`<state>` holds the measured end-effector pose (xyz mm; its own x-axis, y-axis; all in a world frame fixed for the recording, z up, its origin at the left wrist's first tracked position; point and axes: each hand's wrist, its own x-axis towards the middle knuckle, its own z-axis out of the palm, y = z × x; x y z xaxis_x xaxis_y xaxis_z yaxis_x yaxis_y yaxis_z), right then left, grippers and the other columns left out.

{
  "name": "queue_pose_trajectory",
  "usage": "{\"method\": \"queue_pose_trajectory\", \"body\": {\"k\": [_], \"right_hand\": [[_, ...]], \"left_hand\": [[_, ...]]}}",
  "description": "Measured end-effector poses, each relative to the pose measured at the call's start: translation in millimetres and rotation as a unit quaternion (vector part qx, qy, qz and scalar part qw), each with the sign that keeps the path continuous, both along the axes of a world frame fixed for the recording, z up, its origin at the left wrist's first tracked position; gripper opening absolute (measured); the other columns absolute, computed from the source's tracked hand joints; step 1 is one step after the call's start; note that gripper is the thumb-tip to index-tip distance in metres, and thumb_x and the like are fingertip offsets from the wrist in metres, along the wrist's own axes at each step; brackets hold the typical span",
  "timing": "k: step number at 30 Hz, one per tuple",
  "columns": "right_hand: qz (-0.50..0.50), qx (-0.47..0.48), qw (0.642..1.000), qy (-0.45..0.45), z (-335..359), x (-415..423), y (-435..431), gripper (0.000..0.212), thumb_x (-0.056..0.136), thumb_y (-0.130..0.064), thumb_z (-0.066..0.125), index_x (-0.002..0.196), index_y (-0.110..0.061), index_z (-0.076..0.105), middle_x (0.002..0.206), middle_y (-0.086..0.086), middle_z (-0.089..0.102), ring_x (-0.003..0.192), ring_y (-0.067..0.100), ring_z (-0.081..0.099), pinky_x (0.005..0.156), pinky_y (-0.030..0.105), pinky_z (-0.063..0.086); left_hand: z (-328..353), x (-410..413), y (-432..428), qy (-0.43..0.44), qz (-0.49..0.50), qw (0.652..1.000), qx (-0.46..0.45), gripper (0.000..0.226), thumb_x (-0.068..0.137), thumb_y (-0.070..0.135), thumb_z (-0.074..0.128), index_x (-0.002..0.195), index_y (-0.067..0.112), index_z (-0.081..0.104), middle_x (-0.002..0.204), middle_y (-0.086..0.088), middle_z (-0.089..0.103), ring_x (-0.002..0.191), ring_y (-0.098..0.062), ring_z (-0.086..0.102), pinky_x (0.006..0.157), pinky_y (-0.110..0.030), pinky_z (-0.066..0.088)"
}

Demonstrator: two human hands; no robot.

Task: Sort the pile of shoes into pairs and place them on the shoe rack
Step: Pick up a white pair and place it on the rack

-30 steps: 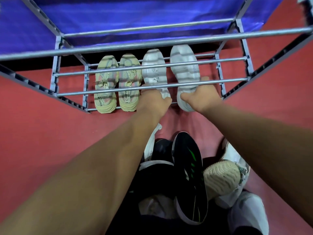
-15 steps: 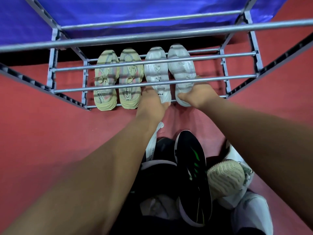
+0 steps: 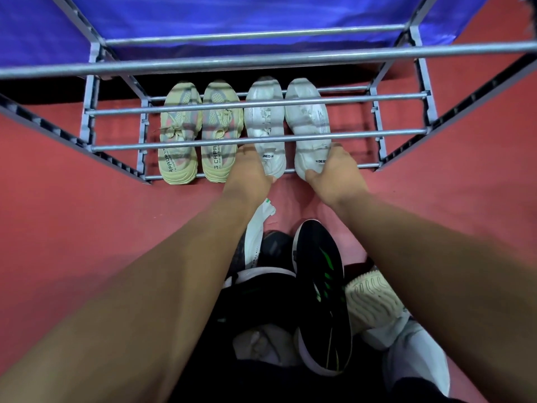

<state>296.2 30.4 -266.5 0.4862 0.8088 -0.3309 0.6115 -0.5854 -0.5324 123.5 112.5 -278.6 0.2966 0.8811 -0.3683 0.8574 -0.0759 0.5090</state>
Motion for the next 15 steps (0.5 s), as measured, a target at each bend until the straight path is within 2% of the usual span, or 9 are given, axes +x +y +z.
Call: {"method": "queue_pose_trajectory", "body": {"k": [2, 4, 8, 10, 13, 15], "right_hand": [[0.003, 0.004, 1.0, -0.006, -0.9, -0.2, -1.4, 0.055, 0.082, -0.033, 0.074, 0.125, -0.003, 0.053, 0.125, 0.015, 0.06, 0.115, 0.034, 0.06, 0.098, 0.045, 0.053], [0.006, 0.005, 1.0, -0.007, -2.0, 1.3, -0.9, 0.055, 0.084, -0.031, 0.075, 0.125, -0.002, 0.054, 0.126, 0.015, 0.06, 0.117, 0.033, 0.059, 0.101, 0.044, 0.051], [-0.001, 0.009, 1.0, 0.008, -4.3, 3.9, -3.1, 0.055, 0.085, -0.032, 0.076, 0.128, -0.006, 0.054, 0.128, 0.012, 0.06, 0.119, 0.031, 0.059, 0.104, 0.043, 0.049], [-0.012, 0.006, 1.0, 0.003, -2.4, 1.4, -8.2, 0.056, 0.087, -0.032, 0.077, 0.129, -0.005, 0.052, 0.13, 0.015, 0.059, 0.121, 0.032, 0.056, 0.104, 0.044, 0.047], [-0.028, -0.002, 0.999, -0.017, 4.3, -4.9, -22.6, 0.053, 0.086, -0.027, 0.074, 0.127, -0.003, 0.049, 0.131, 0.017, 0.054, 0.123, 0.035, 0.051, 0.104, 0.043, 0.043], [-0.022, -0.029, 0.999, -0.022, 9.8, -10.0, -38.4, 0.051, 0.085, -0.026, 0.069, 0.126, -0.002, 0.049, 0.132, 0.017, 0.051, 0.124, 0.036, 0.047, 0.105, 0.042, 0.04]], "left_hand": [[-0.8, -3.3, -1.3, 0.001, -0.006, 1.0, -0.005, 0.084, 0.088, 0.018, 0.083, 0.153, 0.0, 0.033, 0.15, -0.02, 0.045, 0.138, -0.033, 0.048, 0.114, -0.036, 0.041], [-1.0, -6.8, -3.1, 0.006, -0.016, 1.0, -0.008, 0.083, 0.09, 0.008, 0.076, 0.157, 0.003, 0.028, 0.149, -0.018, 0.046, 0.135, -0.032, 0.05, 0.108, -0.033, 0.042], [1.3, -15.7, -8.8, -0.032, -0.009, 0.999, -0.016, 0.08, 0.085, -0.005, 0.059, 0.158, 0.012, 0.029, 0.129, -0.01, 0.059, 0.113, -0.029, 0.061, 0.091, -0.037, 0.053], [6.5, -25.2, -17.4, -0.05, -0.007, 0.998, -0.022, 0.073, 0.086, -0.003, 0.058, 0.153, 0.015, 0.037, 0.126, -0.001, 0.059, 0.109, -0.022, 0.06, 0.091, -0.036, 0.052], [18.3, -43.6, -37.6, -0.077, 0.008, 0.997, -0.018, 0.053, 0.089, 0.005, 0.062, 0.14, 0.015, 0.05, 0.132, -0.004, 0.059, 0.118, -0.023, 0.06, 0.096, -0.032, 0.049], [23.5, -55.6, -54.5, -0.037, 0.018, 0.999, -0.034, 0.051, 0.091, 0.016, 0.069, 0.138, 0.011, 0.049, 0.135, -0.008, 0.056, 0.118, -0.026, 0.059, 0.092, -0.032, 0.047]]}}
